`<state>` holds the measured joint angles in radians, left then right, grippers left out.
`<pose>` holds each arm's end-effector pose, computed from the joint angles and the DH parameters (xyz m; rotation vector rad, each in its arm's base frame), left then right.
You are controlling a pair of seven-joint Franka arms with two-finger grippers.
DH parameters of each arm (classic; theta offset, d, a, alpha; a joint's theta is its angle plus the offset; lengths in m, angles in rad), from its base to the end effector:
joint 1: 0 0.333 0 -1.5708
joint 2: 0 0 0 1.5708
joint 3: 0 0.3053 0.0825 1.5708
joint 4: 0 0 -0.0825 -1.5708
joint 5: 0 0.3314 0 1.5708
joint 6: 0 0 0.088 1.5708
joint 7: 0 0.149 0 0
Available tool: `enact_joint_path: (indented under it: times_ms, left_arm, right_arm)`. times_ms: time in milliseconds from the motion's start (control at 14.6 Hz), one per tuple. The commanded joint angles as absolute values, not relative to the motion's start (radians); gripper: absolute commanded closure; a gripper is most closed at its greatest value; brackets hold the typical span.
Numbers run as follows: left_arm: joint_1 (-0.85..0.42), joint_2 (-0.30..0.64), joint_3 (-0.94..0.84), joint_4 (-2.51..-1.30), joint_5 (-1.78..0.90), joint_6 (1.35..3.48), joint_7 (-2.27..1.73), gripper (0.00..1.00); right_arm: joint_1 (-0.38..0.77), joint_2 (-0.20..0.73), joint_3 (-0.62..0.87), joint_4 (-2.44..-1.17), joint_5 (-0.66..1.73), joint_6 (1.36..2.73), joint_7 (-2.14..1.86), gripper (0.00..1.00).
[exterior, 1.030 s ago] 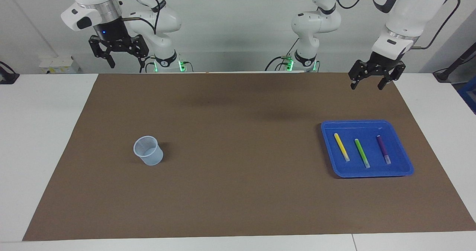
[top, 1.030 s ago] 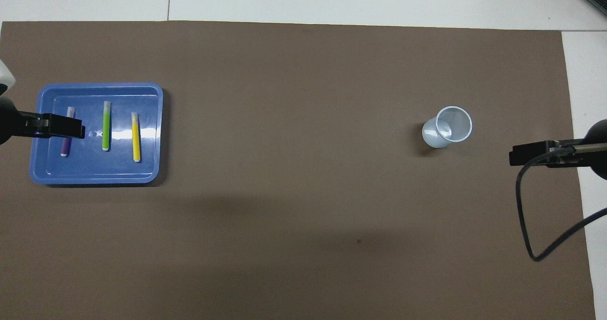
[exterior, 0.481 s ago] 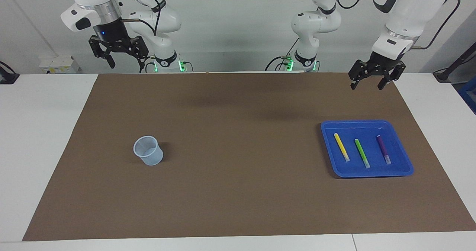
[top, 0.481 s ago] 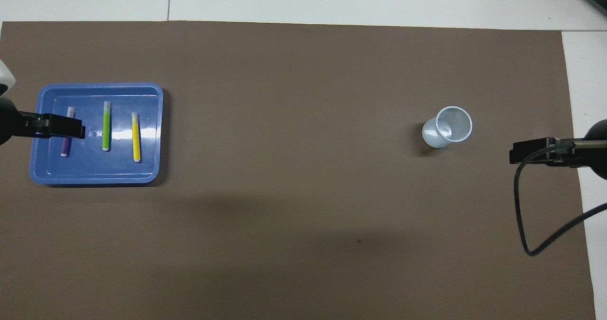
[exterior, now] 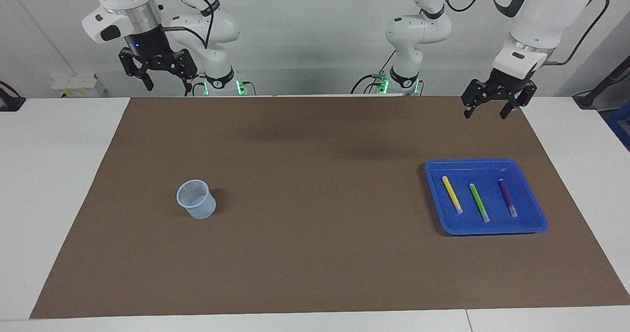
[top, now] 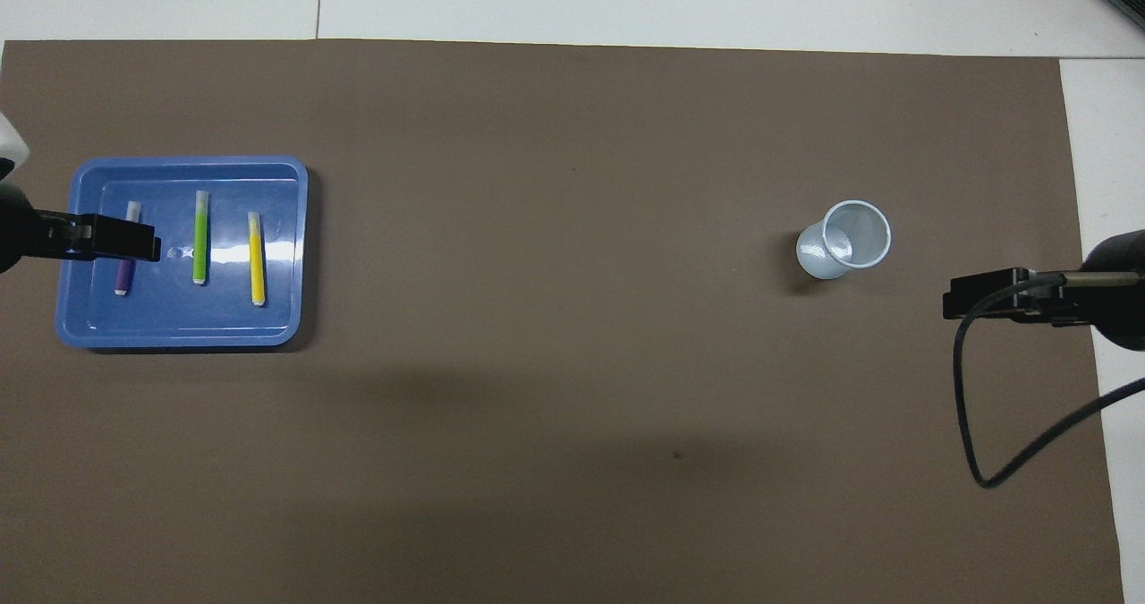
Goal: Transfer and insert pens with both arms
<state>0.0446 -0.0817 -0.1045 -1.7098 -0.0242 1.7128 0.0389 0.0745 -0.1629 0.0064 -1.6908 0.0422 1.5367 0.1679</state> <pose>0.4921 -0.0346 0.5662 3.1188 -0.1504 0.1314 0.4467 0.0429 0.5962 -3.0968 0.1324 -0.0056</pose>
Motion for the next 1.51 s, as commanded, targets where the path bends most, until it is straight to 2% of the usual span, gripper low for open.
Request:
enact_joint_path:
  times_ms: [0, 755, 961, 1236, 1442]
  left_arm:
    - [0.041, -0.100, -0.101, -1.717, -0.031, 1.700, 0.031, 0.00]
    - [0.063, -0.106, -0.094, -1.730, -0.026, 1.697, 0.037, 0.00]
    - [0.087, -0.167, -0.097, -1.865, -0.026, 1.778, 0.037, 0.01]
    - [0.089, -0.178, -0.097, -1.956, -0.026, 1.902, 0.092, 0.01]
    - [0.095, -0.224, -0.097, -2.080, -0.026, 2.041, 0.110, 0.01]
  right_arm:
    - [0.064, -0.202, 0.008, -1.740, 0.071, 1.552, 0.169, 0.00]
    - [0.020, -0.210, 0.005, -1.749, 0.046, 1.540, 0.172, 0.00]
    - [0.032, -0.210, 0.006, -1.749, 0.028, 1.540, 0.173, 0.00]
    - [0.031, -0.209, 0.008, -1.747, 0.008, 1.548, 0.163, 0.00]
    - [0.032, -0.209, 0.011, -1.746, 0.009, 1.548, 0.150, 0.00]
